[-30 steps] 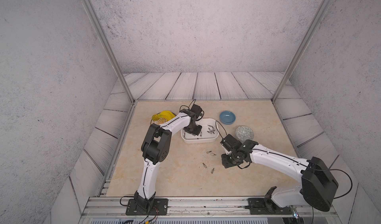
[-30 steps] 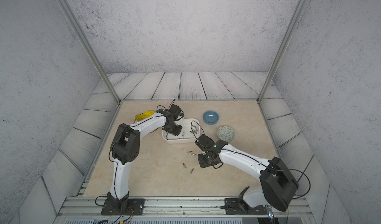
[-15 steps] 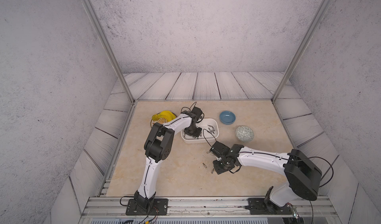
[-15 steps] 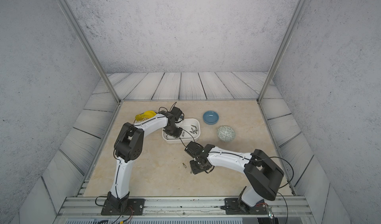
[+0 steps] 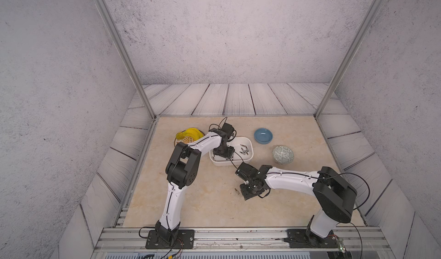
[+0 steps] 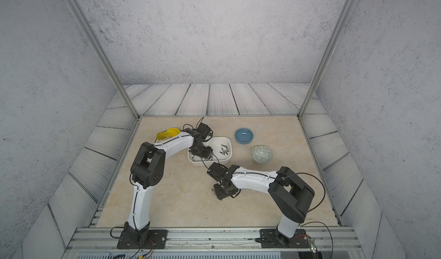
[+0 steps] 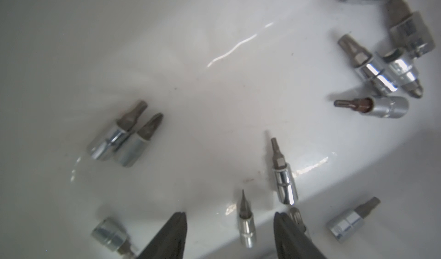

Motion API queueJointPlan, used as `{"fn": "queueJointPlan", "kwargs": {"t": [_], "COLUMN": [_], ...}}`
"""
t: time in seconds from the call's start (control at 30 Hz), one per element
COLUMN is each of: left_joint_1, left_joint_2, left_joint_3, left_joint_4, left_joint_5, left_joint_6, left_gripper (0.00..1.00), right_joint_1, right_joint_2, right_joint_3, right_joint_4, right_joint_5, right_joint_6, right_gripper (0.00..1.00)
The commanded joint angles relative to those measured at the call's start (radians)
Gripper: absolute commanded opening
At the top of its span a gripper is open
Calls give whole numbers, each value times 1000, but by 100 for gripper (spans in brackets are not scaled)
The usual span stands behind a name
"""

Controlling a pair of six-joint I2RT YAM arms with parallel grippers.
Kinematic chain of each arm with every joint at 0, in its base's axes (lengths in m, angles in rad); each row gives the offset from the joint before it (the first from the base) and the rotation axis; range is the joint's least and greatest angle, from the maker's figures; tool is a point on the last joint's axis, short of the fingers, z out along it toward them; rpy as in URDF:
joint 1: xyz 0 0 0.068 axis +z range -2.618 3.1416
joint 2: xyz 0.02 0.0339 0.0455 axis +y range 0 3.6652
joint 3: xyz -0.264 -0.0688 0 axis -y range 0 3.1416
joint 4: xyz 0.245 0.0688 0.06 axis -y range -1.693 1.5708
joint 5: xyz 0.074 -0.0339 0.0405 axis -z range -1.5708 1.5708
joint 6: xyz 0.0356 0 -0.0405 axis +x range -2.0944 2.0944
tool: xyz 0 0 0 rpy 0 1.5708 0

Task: Put the bit on the desktop into the storage box
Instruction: Pick up the screwdriver bit from the center of the board.

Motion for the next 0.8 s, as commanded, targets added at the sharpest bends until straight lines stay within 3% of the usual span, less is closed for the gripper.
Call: {"fn": "queueJointPlan", "kwargs": {"t": [0.0,0.2,0.43,0.77], "left_joint_1": [7,7,7,7], "left_joint_2": [-150,-308,-411,-517], "left_joint_3": [-61,-131,-171,-256], "left_joint_4": [51,79,54,39], "left_joint_5": [-39,-56,-83,-97], "left_joint_6": [-24,-31,-27,-38], "left_gripper": [74,78,78,79], "right_joint_1": [6,23,61,95], "right_joint_2": [13,21,47,93], "right_joint_3": [27,37,73,91], "right_joint_4": [-14,-29,-105,-143], "right_joint_5": [20,33,118,143], "right_joint_6": [0,6,7,25], "right_gripper": [44,44,44,44]}}
